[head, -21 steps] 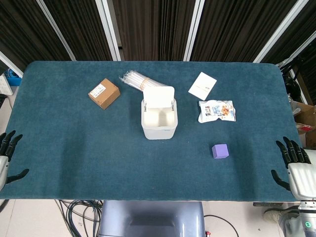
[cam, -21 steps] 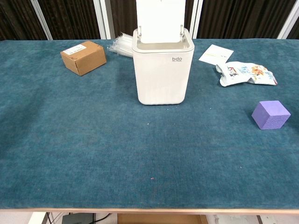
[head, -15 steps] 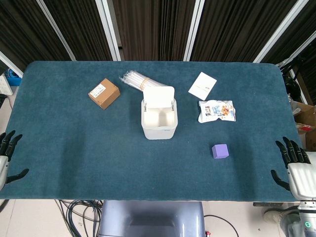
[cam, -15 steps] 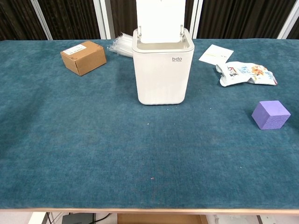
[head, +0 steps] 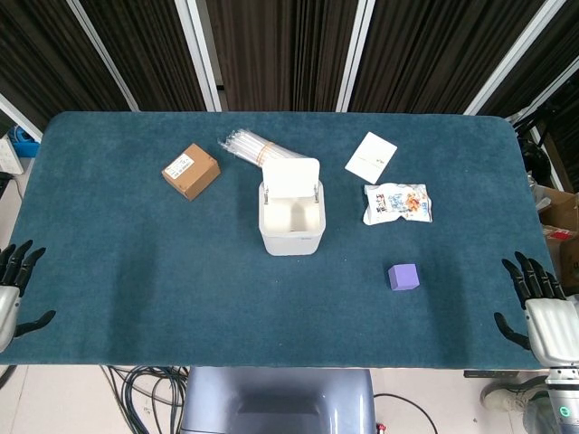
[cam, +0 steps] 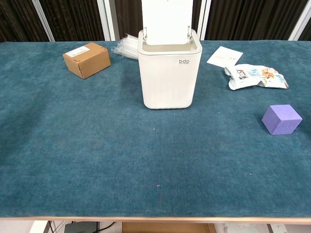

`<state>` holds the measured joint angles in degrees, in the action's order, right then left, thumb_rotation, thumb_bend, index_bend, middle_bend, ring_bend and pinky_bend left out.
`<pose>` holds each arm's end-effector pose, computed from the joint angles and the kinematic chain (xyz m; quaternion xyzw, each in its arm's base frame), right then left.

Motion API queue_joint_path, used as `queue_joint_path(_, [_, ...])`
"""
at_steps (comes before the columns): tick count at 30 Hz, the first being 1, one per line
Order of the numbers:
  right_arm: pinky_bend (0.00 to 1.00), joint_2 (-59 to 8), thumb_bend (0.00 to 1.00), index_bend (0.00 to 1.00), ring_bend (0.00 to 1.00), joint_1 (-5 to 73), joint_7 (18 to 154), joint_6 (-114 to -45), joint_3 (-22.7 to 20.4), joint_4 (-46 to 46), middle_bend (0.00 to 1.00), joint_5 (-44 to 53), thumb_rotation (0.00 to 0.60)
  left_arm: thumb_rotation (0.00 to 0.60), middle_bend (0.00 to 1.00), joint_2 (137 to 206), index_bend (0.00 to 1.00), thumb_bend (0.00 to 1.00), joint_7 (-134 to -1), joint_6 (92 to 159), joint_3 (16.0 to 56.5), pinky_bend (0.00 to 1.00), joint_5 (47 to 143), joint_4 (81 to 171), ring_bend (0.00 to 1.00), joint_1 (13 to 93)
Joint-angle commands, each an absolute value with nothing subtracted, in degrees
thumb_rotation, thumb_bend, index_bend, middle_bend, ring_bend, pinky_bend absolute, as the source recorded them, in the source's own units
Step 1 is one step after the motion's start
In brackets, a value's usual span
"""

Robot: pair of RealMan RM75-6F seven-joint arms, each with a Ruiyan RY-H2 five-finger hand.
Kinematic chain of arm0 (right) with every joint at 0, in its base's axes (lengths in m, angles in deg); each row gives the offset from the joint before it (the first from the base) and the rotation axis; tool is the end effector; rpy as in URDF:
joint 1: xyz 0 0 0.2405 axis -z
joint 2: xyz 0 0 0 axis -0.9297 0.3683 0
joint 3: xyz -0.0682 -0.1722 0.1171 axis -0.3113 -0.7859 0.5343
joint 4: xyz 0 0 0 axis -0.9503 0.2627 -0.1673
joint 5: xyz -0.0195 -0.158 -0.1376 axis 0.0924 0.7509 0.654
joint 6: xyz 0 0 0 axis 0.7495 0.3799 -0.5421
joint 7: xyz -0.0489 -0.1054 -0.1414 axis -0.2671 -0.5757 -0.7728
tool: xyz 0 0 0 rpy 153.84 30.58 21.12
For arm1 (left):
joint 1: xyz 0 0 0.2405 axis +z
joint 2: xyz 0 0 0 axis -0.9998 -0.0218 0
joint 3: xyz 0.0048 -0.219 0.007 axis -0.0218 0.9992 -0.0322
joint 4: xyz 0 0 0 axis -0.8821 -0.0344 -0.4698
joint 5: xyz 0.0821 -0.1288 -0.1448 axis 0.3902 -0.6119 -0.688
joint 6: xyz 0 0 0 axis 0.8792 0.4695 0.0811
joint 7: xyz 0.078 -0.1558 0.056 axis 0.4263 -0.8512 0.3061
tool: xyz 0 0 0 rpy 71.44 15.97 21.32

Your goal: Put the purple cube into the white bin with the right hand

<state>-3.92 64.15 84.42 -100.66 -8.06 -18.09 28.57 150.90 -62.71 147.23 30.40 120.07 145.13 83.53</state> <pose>-0.2797 -0.2163 0.1545 0.6048 -0.3711 0.3791 0.5940 -0.2799 0.2175 0.1505 -0.6186 -0.3445 -0.3540 0.6110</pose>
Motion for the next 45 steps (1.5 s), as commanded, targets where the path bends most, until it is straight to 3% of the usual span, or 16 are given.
queue_joint_path(1, [0.16, -3.93, 0.20, 0.03, 0.02, 64.16, 84.44, -100.61, -8.07, -18.13, 0.00, 28.45, 0.600, 0.600, 0.11, 150.88, 0.15, 0.04, -62.81, 147.39, 30.44, 0.00, 120.05, 145.14, 0.00, 83.61])
queue_joint_path(6, [0.16, -3.59, 0.18, 0.03, 0.02, 63.42, 85.20, -97.79, -7.95, -17.90, 0.00, 26.36, 0.600, 0.600, 0.11, 150.56, 0.15, 0.04, -62.90, 147.27, 30.35, 0.00, 119.82, 145.47, 0.00, 83.73])
queue_joint_path(16, [0.16, 1.24, 0.15, 0.03, 0.02, 51.78, 86.24, -79.18, -7.80, -18.62, 0.01, 27.93, 0.600, 0.600, 0.11, 150.43, 0.15, 0.04, -63.26, 147.31, 30.30, 0.00, 120.18, 145.52, 0.00, 83.66])
queue_joint_path(26, [0.16, -2.62, 0.15, 0.03, 0.03, 41.44, 84.37, -65.05, -6.73, -17.43, 0.02, 25.91, 0.600, 0.600, 0.11, 150.39, 0.15, 0.05, -62.53, 146.54, 30.20, 0.00, 119.62, 145.73, 0.00, 83.51])
queue_joint_path(35, [0.16, -8.90, 0.15, 0.06, 0.06, 36.10, 81.54, -58.02, -6.78, -12.13, 0.07, 22.06, 0.600, 0.600, 0.11, 150.19, 0.15, 0.05, -61.88, 146.43, 30.43, 0.00, 118.77, 146.13, 0.00, 83.61])
queue_joint_path(45, [0.16, -13.34, 0.15, 0.13, 0.17, 33.88, 82.17, -55.22, -7.70, -6.39, 0.21, 19.61, 0.600, 0.600, 0.11, 149.98, 0.16, 0.05, -62.00, 147.30, 30.40, 0.00, 119.27, 146.39, 0.00, 83.94])
